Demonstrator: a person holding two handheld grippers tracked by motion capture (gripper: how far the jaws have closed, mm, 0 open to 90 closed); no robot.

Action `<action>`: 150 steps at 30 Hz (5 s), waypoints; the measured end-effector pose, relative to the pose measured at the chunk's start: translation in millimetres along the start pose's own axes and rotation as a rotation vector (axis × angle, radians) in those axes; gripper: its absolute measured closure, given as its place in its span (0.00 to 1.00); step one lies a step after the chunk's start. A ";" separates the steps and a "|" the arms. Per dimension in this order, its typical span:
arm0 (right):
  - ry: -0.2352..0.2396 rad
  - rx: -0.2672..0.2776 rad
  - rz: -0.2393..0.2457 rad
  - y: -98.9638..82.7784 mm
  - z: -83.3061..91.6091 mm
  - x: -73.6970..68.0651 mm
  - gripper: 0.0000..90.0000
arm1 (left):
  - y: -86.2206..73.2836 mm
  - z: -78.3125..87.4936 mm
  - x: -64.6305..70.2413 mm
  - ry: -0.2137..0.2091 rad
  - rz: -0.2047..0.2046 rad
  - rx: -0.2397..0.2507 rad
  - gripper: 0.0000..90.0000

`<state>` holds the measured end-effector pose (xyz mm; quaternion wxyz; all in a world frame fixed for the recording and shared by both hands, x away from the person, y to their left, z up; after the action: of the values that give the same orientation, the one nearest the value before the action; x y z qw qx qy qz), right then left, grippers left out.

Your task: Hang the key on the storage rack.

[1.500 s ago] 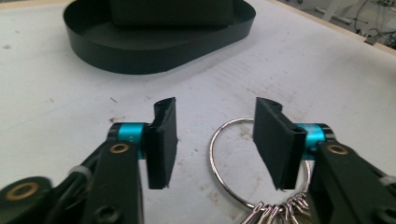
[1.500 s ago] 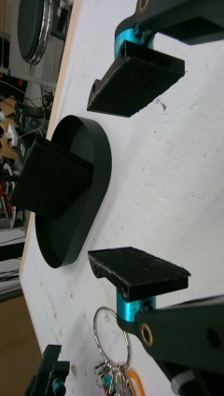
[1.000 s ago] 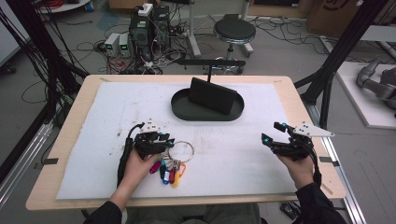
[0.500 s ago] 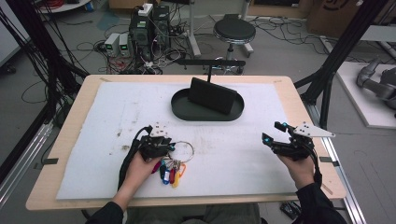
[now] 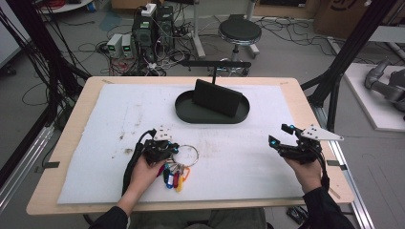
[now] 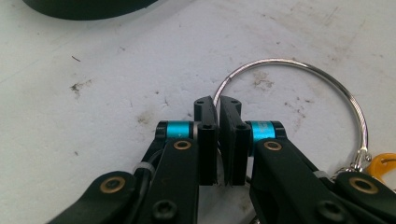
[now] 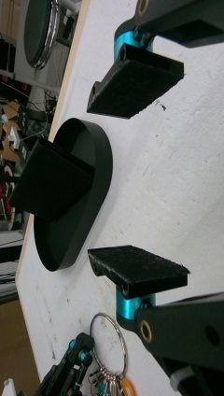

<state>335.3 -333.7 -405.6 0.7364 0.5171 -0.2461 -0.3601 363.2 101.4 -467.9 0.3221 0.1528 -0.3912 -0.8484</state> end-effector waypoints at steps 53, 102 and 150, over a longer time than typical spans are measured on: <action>0.001 0.009 0.002 -0.2 3.1 1.9 0.29 | 24.2 35.1 27.5 -0.113 -0.082 0.257 0.91; 0.001 -0.008 0.001 -2.0 2.3 4.1 0.29 | 53.6 84.5 18.2 -0.122 -0.101 0.456 0.96; -0.008 -0.018 0.000 -2.9 1.7 5.0 0.29 | 151.1 104.2 -19.2 -0.066 -0.072 0.649 0.96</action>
<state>336.3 -339.2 -407.8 0.7399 0.5091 -0.2459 -0.3645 388.7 99.5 -285.1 0.2136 0.2334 -0.6460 -0.6947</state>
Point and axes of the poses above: each handheld gripper's, and its own axes: z roughly backward along the jaws, y roughly out of its top, x roughly to its right, the point moved 3 cm from there along -z, roughly forward along the jaws, and after that the axes turned 1 degree about -x, right-handed, at the moved point
